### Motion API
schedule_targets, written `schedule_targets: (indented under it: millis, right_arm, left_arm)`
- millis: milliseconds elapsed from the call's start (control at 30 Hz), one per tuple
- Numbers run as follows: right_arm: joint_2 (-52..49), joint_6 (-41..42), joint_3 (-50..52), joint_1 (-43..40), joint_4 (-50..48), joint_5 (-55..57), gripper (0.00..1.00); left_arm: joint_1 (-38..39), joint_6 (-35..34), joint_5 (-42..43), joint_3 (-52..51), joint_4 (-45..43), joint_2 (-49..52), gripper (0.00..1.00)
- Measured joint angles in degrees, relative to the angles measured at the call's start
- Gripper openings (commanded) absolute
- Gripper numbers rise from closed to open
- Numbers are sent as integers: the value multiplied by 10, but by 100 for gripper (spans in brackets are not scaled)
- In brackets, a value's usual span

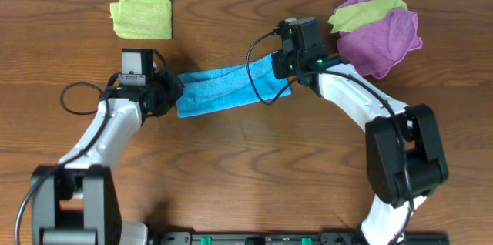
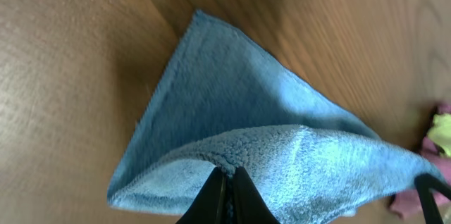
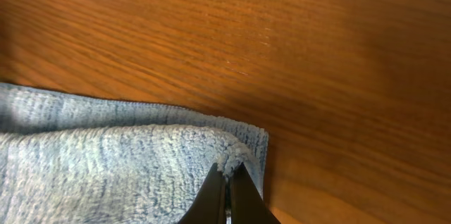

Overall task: Fold the cloth
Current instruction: 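Pull the folded edge back with both grippers to form a strip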

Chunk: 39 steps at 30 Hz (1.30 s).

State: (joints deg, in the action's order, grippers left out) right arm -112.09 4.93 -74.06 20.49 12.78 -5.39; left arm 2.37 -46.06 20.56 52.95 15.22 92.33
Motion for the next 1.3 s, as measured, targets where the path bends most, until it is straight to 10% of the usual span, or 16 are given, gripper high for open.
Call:
schedule_targets:
  millis: [1300]
  right_arm:
    - [-54,-14,-4,0,-44,22,1]
  left_arm:
    - [0,-9,-51,0,-124,80,6]
